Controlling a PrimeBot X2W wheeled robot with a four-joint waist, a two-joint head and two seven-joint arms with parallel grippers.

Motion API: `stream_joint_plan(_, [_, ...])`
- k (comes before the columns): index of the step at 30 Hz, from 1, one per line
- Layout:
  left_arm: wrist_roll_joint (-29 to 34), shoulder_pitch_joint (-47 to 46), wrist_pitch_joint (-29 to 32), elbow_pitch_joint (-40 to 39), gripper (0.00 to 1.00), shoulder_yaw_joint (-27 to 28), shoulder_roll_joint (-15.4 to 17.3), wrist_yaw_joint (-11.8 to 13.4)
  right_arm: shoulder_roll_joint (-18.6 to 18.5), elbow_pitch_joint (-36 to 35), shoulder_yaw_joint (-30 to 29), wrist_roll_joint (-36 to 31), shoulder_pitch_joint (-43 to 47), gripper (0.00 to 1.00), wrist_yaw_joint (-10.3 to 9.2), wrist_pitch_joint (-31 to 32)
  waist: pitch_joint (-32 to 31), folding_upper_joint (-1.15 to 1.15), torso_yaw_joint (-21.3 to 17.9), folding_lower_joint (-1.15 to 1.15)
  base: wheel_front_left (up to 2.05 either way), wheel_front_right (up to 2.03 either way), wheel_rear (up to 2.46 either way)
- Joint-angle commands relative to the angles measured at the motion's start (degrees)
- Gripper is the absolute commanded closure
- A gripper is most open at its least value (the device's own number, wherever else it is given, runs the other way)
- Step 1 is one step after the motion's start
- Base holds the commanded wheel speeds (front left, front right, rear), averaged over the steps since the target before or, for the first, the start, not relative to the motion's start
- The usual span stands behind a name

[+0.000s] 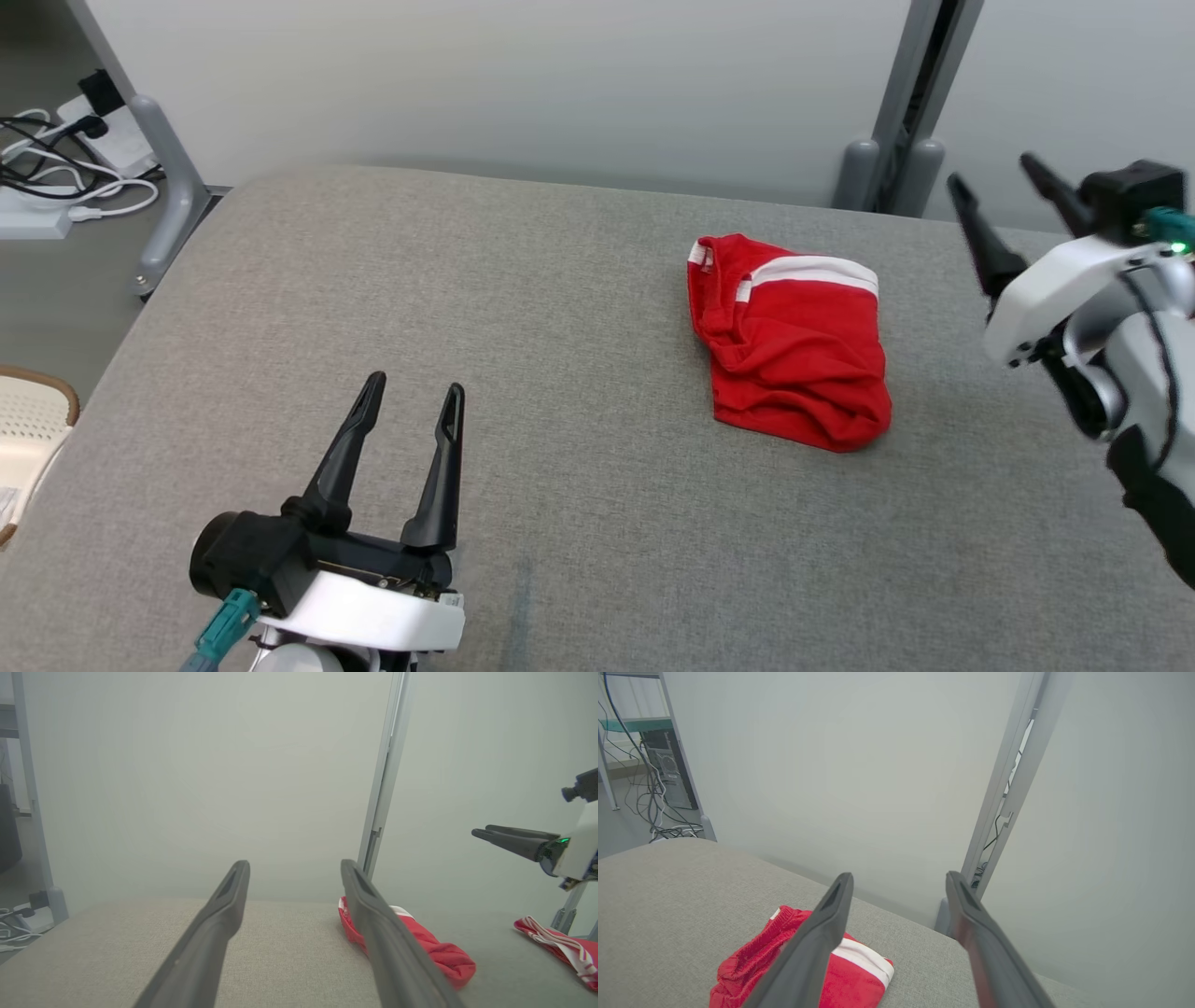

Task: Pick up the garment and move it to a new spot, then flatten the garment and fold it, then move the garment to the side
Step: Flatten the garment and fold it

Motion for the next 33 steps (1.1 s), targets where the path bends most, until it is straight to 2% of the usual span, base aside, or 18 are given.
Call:
stream_joint_plan(1, [-0.1, -1.0, -0.2, -0.3, 0.00, 0.3, 0.2, 0.4, -0.8, -1.9, -2.5, -1.6, 2.1, 0.00, -0.01, -0.3, 0.3, 0.00, -0.5, 0.00, 0.00, 0.00, 0.00])
stream_joint_plan(6, [0.4, -1.1, -0.2, -0.8, 0.00, 0.6, 0.2, 1.4, -0.2, -14.1, -17.5, -11.1, 12.5, 0.00, 0.00, -0.3, 0.4, 0.00, -1.5, 0.00, 0.00, 0.00, 0.00])
stream_joint_plan(11, [0.3, -0.7, -0.2, -1.4, 0.00, 1.0, 0.2, 2.1, 4.1, -24.7, -28.2, -19.7, 23.6, 0.00, 0.00, -0.2, 0.5, 0.00, -2.0, 0.00, 0.00, 0.00, 0.00])
stream_joint_plan(16, [1.0, 0.0, -0.2, -1.9, 0.00, 1.6, 0.2, 2.6, 7.8, -30.8, -33.1, -25.0, 30.5, 0.00, -0.01, -0.2, 0.5, 0.00, -2.4, 0.00, 0.00, 0.00, 0.00])
stream_joint_plan(27, [2.3, 1.9, -0.2, -1.5, 0.00, 1.8, 0.2, 2.5, 11.6, -33.1, -36.8, -27.4, 35.8, 0.00, -0.01, -0.3, 0.2, 0.00, -2.7, 0.00, 0.00, 0.00, 0.00])
stream_joint_plan(28, [2.4, 2.0, -0.2, -1.5, 0.00, 1.8, 0.2, 2.4, 11.6, -33.2, -36.9, -27.4, 35.9, 0.16, -0.01, -0.3, 0.2, 0.00, -2.7, 0.00, 0.00, 0.00, 0.00])
stream_joint_plan(30, [2.5, 2.1, -0.2, -1.5, 0.00, 1.6, 0.2, 2.1, 11.5, -33.0, -37.1, -27.2, 35.8, 0.91, -0.01, -0.3, 0.4, 0.00, -2.6, 0.00, 0.00, 0.00, 0.00])
stream_joint_plan(31, [2.5, 2.1, -0.2, -1.4, 0.00, 1.5, 0.2, 2.0, 11.5, -32.9, -37.1, -27.0, 35.8, 1.00, -0.01, -0.3, 0.4, 0.00, -2.5, 0.00, 0.00, 0.00, 0.00])
stream_joint_plan(33, [2.5, 1.8, -0.2, -1.2, 0.00, 1.2, 0.2, 1.7, 11.2, -32.6, -36.8, -26.1, 35.6, 1.00, -0.01, -0.3, 0.7, 0.00, -2.2, 0.00, 0.00, 0.00, 0.00])
